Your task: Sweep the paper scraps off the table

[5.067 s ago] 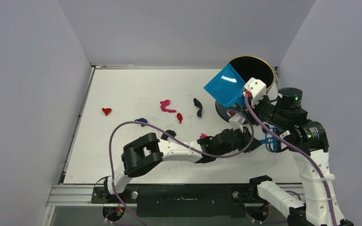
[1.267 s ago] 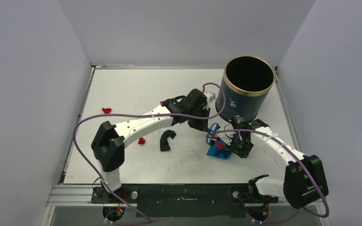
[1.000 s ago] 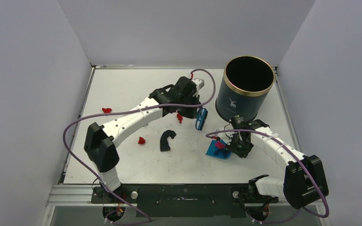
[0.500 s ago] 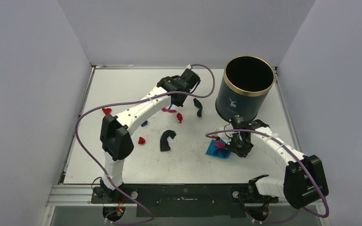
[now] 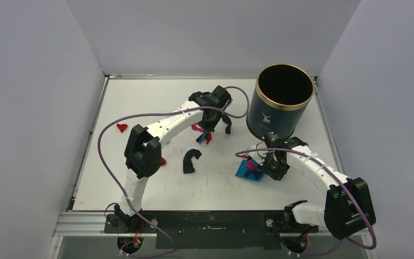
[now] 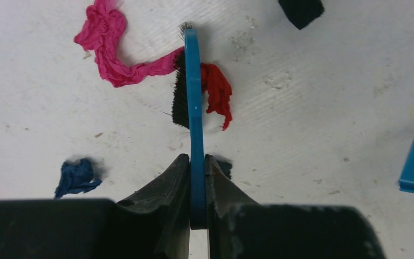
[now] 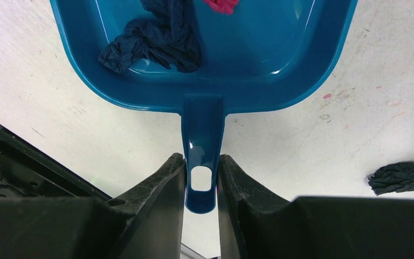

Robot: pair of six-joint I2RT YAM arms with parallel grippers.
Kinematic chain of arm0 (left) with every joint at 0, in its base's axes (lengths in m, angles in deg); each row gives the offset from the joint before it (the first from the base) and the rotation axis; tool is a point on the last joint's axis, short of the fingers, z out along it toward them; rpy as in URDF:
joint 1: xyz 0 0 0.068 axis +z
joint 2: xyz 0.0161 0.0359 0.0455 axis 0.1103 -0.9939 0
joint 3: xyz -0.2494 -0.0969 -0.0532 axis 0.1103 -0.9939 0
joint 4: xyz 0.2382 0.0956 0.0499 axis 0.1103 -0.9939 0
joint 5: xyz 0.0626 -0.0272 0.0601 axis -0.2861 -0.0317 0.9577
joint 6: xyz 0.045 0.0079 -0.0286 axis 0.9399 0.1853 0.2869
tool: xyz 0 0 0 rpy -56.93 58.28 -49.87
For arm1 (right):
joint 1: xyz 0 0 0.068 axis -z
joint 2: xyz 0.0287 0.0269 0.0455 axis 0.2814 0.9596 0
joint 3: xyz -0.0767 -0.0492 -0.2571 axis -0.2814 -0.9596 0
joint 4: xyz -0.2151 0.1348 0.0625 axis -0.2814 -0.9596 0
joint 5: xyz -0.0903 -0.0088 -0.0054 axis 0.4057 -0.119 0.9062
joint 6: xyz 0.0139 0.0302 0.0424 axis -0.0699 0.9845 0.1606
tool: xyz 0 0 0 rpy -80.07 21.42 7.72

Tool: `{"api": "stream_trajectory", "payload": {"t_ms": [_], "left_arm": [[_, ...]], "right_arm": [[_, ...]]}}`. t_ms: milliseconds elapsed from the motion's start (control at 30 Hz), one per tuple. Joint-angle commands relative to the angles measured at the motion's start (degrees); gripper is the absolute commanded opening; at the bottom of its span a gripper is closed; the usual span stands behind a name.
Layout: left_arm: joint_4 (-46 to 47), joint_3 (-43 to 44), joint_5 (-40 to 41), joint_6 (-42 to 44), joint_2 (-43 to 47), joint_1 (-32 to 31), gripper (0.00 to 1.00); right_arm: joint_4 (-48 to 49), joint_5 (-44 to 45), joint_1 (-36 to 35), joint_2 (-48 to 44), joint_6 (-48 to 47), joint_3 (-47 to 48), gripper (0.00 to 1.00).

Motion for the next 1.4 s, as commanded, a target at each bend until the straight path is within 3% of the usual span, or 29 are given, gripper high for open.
{"api": "stream_trajectory", "payload": {"t_ms": [0, 233, 500, 800, 933, 1167, 1267, 1367], "left_arm": [[3.05, -3.7, -11.51, -3.01, 4.55, -1.75, 0.0], [9.18, -13.62, -19.79, -8.42, 11.89, -4.92, 0.0], [18.15, -17.73, -29.39, -16.74, 18.77, -7.23, 0.0], [29.63, -27.72, -30.08, -24.23, 30.47, -1.59, 0.0], [21.63, -24.24, -25.45, -19.62, 30.9, 0.76, 0.0], [4.3, -14.38, -9.75, -10.14, 23.05, 0.97, 0.0], [1.02, -12.33, -10.36, -9.27, 18.85, 0.86, 0.0], [1.58, -13.42, -17.48, -10.06, 16.21, 0.77, 0.0]], "right_arm": [[1.52, 1.28, 0.02, -0.46, 0.43, -0.11, 0.05], [2.63, 1.42, -0.05, 1.04, 0.65, -0.08, 0.05], [2.26, -1.88, -1.53, 3.42, 1.59, 2.14, 0.05], [2.25, -2.13, -2.14, 2.75, 1.54, 1.97, 0.05], [1.31, -1.96, -2.18, 2.78, 1.45, 2.55, 0.05], [-0.64, -0.98, -2.27, 3.36, 1.93, 4.88, 0.05], [-0.9, -0.7, -2.39, 4.21, 2.37, 5.2, 0.05], [-0.64, -0.4, -2.48, 4.73, 2.68, 4.75, 0.05]]}}
